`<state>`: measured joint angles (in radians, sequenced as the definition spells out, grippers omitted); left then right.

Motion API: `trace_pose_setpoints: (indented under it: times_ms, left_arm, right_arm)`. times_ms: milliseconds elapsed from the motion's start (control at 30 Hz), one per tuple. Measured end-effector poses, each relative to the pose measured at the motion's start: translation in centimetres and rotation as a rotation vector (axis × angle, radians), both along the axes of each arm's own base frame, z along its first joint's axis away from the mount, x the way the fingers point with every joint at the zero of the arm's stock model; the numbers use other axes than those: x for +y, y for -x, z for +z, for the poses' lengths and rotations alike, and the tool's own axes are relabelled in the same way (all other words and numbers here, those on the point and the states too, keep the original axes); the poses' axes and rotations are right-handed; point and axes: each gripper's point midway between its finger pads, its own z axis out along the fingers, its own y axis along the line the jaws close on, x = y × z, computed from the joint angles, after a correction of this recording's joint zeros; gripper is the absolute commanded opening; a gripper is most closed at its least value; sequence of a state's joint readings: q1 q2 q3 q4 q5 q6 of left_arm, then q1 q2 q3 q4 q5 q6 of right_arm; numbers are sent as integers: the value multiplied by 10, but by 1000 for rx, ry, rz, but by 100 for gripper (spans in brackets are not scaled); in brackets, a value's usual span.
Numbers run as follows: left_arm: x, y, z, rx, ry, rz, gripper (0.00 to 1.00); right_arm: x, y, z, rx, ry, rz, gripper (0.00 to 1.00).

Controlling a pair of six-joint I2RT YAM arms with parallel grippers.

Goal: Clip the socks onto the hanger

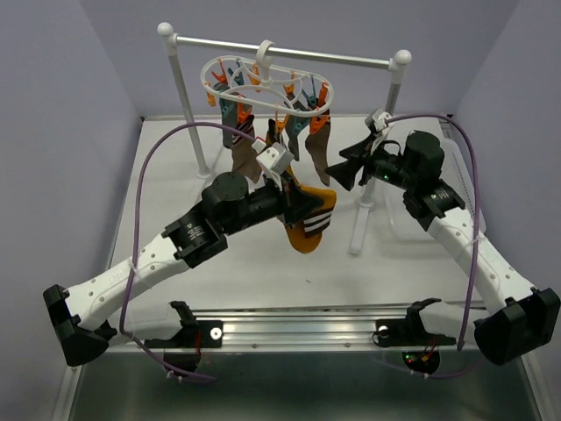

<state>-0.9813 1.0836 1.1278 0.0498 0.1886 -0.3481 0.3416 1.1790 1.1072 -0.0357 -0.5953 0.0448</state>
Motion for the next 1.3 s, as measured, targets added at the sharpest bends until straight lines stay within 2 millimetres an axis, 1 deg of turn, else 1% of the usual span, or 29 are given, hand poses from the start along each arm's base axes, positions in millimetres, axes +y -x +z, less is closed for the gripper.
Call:
trace_pose_setpoints:
  times_ms: [67, 167, 200, 267, 333, 400, 433, 533, 567, 600, 700, 733, 767, 800, 867, 967, 1100, 1167, 1300]
  left_arm:
    - [10, -9, -10, 95, -1, 54, 0]
    - [23, -21, -22, 206, -3, 135, 0]
    - [27, -23, -25, 239, 0, 159, 0]
    - [36, -27, -29, 303, 10, 214, 0]
    - [46, -30, -32, 370, 28, 269, 0]
    - [58, -37, -34, 424, 49, 332, 0]
    - [68, -43, -35, 459, 68, 382, 0]
    - [87, -58, -37, 534, 122, 489, 0]
    - [92, -62, -37, 555, 140, 519, 0]
    - [95, -65, -37, 575, 156, 540, 0]
    - [104, -72, -39, 647, 212, 608, 0]
    - [105, -73, -40, 667, 229, 626, 0]
    - [108, -76, -40, 689, 253, 650, 0]
    - [109, -77, -39, 707, 276, 663, 0]
    - [111, -81, -38, 752, 331, 692, 0]
    - [113, -82, -42, 817, 394, 724, 0]
    - [116, -81, -52, 895, 454, 756, 0]
    - [118, -80, -55, 919, 479, 766, 0]
    - [121, -80, -59, 959, 535, 782, 0]
  right_arm:
    - [6, 9, 1, -76, 47, 47, 100]
    - [7, 18, 19, -269, 114, 94, 100]
    - [4, 21, 28, -386, 159, 107, 100]
    - [1, 27, 36, -518, 214, 125, 100]
    - [0, 29, 38, -627, 273, 150, 100]
    - [2, 29, 30, -706, 341, 190, 100]
    - [2, 28, 24, -736, 377, 214, 100]
    - [8, 27, -6, -765, 465, 312, 100]
    - [10, 29, -11, -767, 471, 332, 100]
    - [12, 30, -21, -769, 490, 362, 100]
    - [26, 48, -37, -813, 479, 450, 100]
    - [35, 58, -45, -826, 461, 488, 100]
    - [40, 64, -50, -844, 450, 506, 100]
    - [49, 75, -60, -848, 435, 539, 100]
    - [61, 83, -69, -846, 415, 574, 100]
    - [85, 89, -71, -870, 377, 591, 100]
    - [106, 92, -68, -910, 310, 499, 100]
    - [112, 88, -65, -891, 229, 408, 100]
    - [117, 85, -56, -872, 106, 284, 100]
